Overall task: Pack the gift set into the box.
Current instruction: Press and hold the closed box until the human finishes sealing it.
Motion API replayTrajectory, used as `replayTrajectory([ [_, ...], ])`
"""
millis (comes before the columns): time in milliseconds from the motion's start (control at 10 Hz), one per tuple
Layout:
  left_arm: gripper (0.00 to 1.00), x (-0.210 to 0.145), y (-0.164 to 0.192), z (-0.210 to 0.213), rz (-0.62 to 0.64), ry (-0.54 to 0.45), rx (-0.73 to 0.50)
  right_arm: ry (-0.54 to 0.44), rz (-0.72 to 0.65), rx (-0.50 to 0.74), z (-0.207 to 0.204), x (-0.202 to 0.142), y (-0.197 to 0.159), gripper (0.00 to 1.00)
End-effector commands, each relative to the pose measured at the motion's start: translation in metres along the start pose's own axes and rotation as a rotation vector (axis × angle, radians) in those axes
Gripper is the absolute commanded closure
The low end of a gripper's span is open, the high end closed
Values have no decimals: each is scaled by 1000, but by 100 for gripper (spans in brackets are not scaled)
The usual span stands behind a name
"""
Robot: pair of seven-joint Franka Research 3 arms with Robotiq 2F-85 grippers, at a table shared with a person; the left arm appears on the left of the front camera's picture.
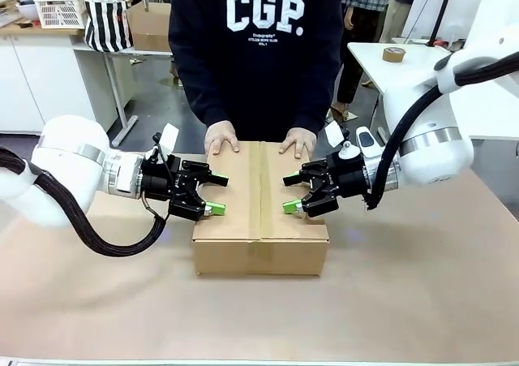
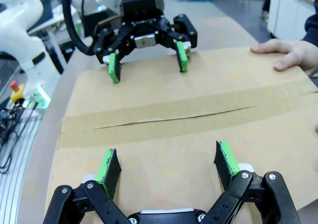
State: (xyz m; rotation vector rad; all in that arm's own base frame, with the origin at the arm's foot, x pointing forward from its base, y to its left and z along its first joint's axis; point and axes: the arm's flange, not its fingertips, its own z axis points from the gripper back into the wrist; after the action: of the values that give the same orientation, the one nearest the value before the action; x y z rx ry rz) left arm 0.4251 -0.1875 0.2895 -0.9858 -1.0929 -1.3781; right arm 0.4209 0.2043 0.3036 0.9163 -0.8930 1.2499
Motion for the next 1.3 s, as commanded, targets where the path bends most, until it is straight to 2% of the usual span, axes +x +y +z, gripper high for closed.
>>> replayTrajectory([
  [0, 0, -2, -1, 2, -10, 1, -9, 12, 0, -10, -1, -2, 3, 0],
  [1200, 0, -2, -1, 2, -10, 1, -9, 12, 0, -10, -1, -2, 3, 0],
])
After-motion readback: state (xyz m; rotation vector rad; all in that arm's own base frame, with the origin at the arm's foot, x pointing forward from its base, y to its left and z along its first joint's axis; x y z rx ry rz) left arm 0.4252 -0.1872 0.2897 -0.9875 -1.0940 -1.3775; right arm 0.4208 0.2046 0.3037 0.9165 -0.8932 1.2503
